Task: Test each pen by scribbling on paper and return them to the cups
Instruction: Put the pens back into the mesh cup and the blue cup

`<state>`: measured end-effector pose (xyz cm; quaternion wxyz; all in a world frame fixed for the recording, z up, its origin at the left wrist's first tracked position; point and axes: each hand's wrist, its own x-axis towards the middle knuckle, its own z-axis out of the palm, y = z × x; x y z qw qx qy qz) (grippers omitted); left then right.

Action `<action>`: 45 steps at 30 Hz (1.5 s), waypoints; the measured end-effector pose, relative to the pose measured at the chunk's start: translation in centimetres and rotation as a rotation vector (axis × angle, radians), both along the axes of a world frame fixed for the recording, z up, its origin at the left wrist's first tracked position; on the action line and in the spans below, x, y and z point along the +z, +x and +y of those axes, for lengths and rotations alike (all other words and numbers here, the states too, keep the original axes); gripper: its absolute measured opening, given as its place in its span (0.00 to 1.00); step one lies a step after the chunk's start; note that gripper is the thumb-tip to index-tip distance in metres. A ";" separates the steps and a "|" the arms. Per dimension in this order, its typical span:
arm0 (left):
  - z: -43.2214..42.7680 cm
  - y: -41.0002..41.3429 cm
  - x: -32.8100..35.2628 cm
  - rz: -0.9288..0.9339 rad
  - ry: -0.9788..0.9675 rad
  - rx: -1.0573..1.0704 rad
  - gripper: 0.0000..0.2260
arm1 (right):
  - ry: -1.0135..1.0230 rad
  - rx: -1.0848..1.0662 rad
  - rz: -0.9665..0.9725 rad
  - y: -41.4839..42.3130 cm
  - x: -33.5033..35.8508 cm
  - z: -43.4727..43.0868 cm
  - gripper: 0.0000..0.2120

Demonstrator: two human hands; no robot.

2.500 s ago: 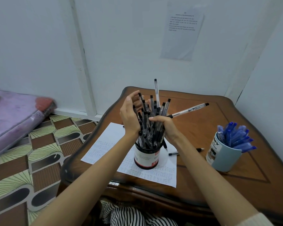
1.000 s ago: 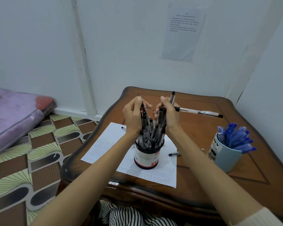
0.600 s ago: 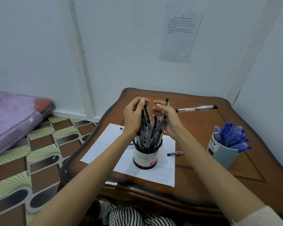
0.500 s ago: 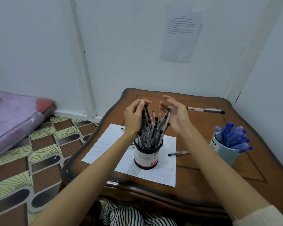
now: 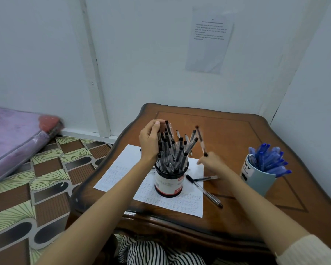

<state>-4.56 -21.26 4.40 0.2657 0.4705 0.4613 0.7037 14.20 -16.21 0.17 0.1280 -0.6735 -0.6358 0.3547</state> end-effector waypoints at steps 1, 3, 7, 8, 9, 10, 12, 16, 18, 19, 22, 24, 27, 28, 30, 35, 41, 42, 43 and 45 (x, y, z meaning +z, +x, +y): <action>-0.1 -0.1 -0.1 -0.006 -0.003 0.004 0.12 | -0.005 0.043 -0.126 0.1 -0.9 0.1 0.07; -0.2 -0.5 -0.1 -0.006 0.004 0.000 0.12 | 0.021 0.061 -0.243 0.2 -1.6 0.1 0.07; -0.1 -1.6 -0.4 -0.012 -0.028 0.009 0.13 | 0.050 0.049 -0.293 0.5 -0.2 0.1 0.07; -0.1 -2.0 -0.7 0.000 -0.053 0.024 0.13 | 0.047 0.037 -0.293 0.7 0.2 0.1 0.05; -0.1 -2.3 -1.0 0.020 -0.080 0.033 0.12 | 0.036 0.021 -0.281 0.9 0.4 0.2 0.04; -0.2 -2.7 -1.5 0.053 -0.108 0.037 0.12 | 0.023 0.005 -0.261 1.1 0.5 0.3 0.04; -0.4 -3.6 -2.8 0.193 -0.164 0.054 0.10 | 0.011 -0.014 -0.243 1.5 0.4 0.4 0.07; -1.3 -5.6 -5.7 0.553 -0.296 0.029 0.10 | 0.068 0.072 -0.366 2.2 0.1 -0.4 0.11; -1.6 -6.6 -7.0 0.692 -0.375 -0.033 0.11 | 0.107 0.093 -0.392 2.6 -0.5 -0.8 0.13; -1.7 -7.0 -7.6 0.761 -0.405 -0.066 0.13 | 0.129 0.087 -0.385 2.8 -0.9 -0.9 0.13; -1.7 -7.9 -9.2 0.874 -0.458 -0.098 0.14 | 0.237 0.066 -0.362 3.1 -1.9 -1.3 0.14; -1.7 -7.9 -9.5 0.867 -0.461 -0.097 0.13 | 0.326 0.070 -0.359 3.1 -2.3 -1.8 0.15; -1.6 -7.4 -9.5 0.882 -0.458 -0.066 0.13 | 0.405 0.079 -0.389 2.8 -3.1 -2.8 0.19; -1.6 -7.2 -9.6 0.894 -0.447 -0.051 0.12 | 0.406 0.076 -0.389 2.8 -3.6 -3.1 0.21; -1.6 -7.2 -9.7 0.899 -0.435 -0.031 0.10 | 0.413 0.067 -0.390 2.6 -4.7 -3.5 0.23; -1.5 -6.2 -9.6 0.823 -0.444 0.074 0.09 | 0.426 0.056 -0.355 2.5 -5.6 -3.3 0.24; -1.1 -5.7 -9.7 0.702 -0.431 0.144 0.06 | 0.467 0.058 -0.359 2.8 -5.8 -3.3 0.24; -1.0 -5.8 -9.7 0.683 -0.431 0.147 0.06 | 0.475 0.057 -0.362 2.8 -5.8 -3.2 0.24; -0.9 -5.8 -9.7 0.670 -0.432 0.152 0.07 | 0.482 0.054 -0.365 2.8 -5.9 -3.2 0.24; -0.9 -6.0 -9.6 0.640 -0.431 0.163 0.07 | 0.492 0.052 -0.377 2.8 -6.0 -3.1 0.24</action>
